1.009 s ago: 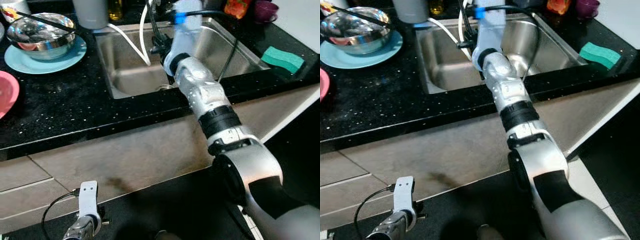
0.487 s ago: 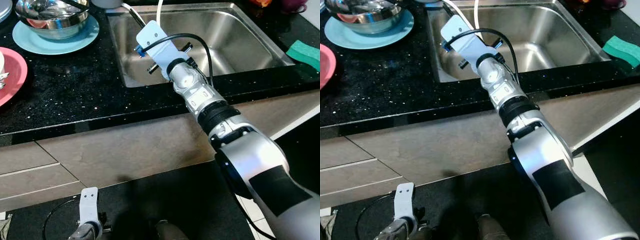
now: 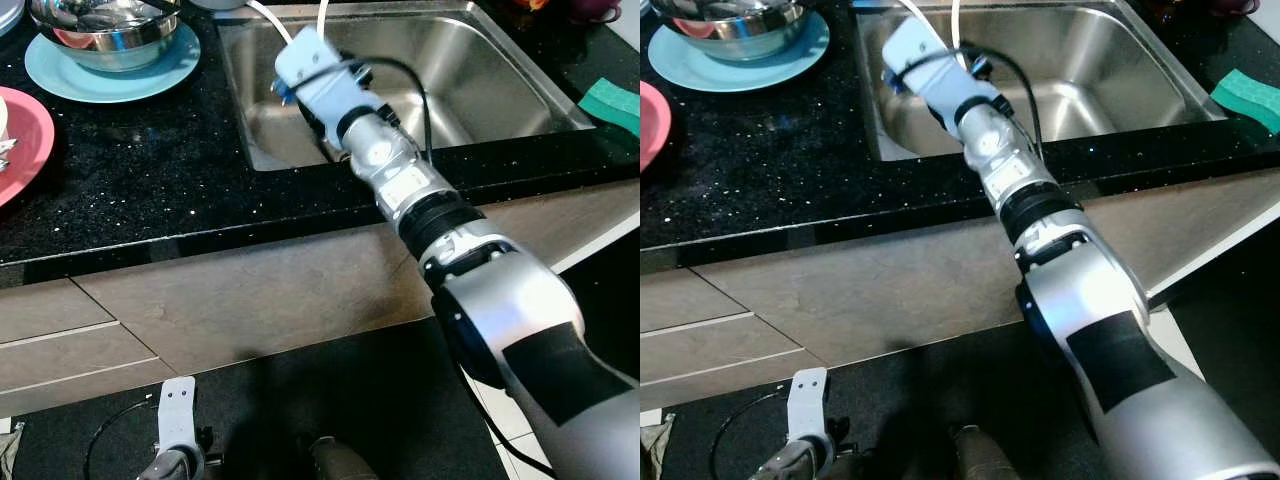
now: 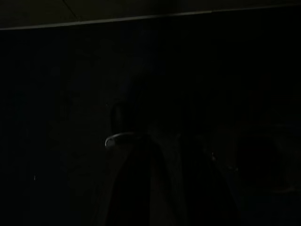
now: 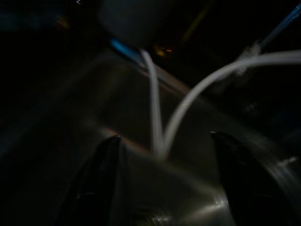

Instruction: Kitchen organization

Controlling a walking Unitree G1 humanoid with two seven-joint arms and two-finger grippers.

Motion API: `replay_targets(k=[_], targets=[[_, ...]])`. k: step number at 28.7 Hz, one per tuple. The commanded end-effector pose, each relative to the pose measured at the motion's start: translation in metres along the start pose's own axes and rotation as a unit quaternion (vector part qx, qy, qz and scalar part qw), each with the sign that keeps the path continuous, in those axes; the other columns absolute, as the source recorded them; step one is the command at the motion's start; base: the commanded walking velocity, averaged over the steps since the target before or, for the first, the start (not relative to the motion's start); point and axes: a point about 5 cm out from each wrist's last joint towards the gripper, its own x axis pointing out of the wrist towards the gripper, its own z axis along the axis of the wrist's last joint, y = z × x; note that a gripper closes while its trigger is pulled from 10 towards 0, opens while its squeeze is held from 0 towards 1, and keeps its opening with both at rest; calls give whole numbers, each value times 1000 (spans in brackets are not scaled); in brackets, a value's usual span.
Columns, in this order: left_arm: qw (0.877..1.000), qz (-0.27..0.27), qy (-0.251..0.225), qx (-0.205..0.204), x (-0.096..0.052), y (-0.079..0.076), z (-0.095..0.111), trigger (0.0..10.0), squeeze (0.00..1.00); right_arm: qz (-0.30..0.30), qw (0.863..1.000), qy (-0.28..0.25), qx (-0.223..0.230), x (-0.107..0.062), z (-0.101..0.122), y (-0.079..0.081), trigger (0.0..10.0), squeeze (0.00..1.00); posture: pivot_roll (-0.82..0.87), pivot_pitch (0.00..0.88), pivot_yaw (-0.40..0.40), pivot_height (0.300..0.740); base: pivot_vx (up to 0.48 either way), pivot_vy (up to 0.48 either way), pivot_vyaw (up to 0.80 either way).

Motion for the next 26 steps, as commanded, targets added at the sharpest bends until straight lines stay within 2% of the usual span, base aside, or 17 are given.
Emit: replay_targets(k=[1, 2, 3, 4, 5, 6, 8, 9, 10, 11, 16, 19, 22, 23, 25, 26], targets=[[1000, 1, 21, -4, -2, 2, -11, 10000, 0, 20, 992, -36, 117, 1, 11, -3, 10000, 0, 103, 231, -59, 740, 0, 0, 0], [1000, 1, 19, -4, -2, 3, -9, 10000, 0, 46, 974, -65, 211, 1, 18, -5, 10000, 0, 96, 216, -54, 740, 0, 0, 0], [1000, 2, 18, -4, -1, 3, -6, 10000, 0, 79, 948, -102, 293, -2, 25, -6, 10000, 0, 90, 204, -48, 740, 0, 0, 0], [1000, 2, 18, -4, -1, 3, -6, 10000, 0, 79, 948, -102, 293, -2, 25, -6, 10000, 0, 90, 204, -48, 740, 0, 0, 0], [1000, 2, 16, -5, -1, 3, -4, 10000, 0, 114, 920, -133, 351, -5, 30, -5, 10000, 0, 87, 188, -44, 740, 0, 0, 0], [1000, 2, 16, -5, -1, 3, -4, 10000, 0, 114, 920, -133, 351, -5, 30, -5, 10000, 0, 87, 188, -44, 740, 0, 0, 0], [1000, 0, 13, -5, 0, 4, -1, 10000, 0, 164, 874, -189, 417, -19, 39, 2, 10000, 0, 77, 165, -31, 740, 0, 0, 0], [1000, -2, 12, -3, 0, 4, 1, 10000, 0, 181, 856, -211, 436, -27, 44, 7, 10000, 0, 76, 156, -29, 740, 0, 0, 0], [1000, -2, 10, -2, 1, 5, 3, 10000, 0, 192, 847, -226, 441, -36, 47, 15, 10000, 0, 79, 146, -22, 740, 0, 0, 769], [1000, -2, 10, -2, 1, 5, 3, 10000, 0, 192, 847, -226, 441, -36, 47, 15, 10000, 0, 79, 146, -22, 740, 0, 0, 769], [1000, 1, 6, 2, 2, 7, 12, 10000, 0, 214, 823, -243, 467, -57, 44, 34, 10000, 0, 82, 122, -4, 740, 0, 0, 769], [1000, 2, 5, 5, 3, 8, 14, 10000, 0, 227, 819, -239, 469, -62, 41, 39, 10000, 0, 78, 113, 4, 740, 0, 0, 769], [1000, 3, 6, 8, 3, 8, 17, 10000, 0, 258, 810, -237, 470, -79, 39, 45, 10000, 0, 67, 106, 14, 740, 0, 0, 769], [1000, 3, 6, 8, 3, 8, 17, 10000, 0, 258, 810, -237, 470, -79, 39, 45, 10000, 0, 67, 106, 14, 740, 0, 0, 769], [1000, 3, 7, 12, 3, 9, 18, 10000, 0, 280, 804, -237, 468, -92, 39, 50, 10000, 0, 63, 99, 20, 740, 0, 0, 769], [1000, 3, 7, 12, 3, 9, 18, 10000, 0, 280, 804, -237, 468, -92, 39, 50, 10000, 0, 63, 99, 20, 740, 0, 0, 769]])
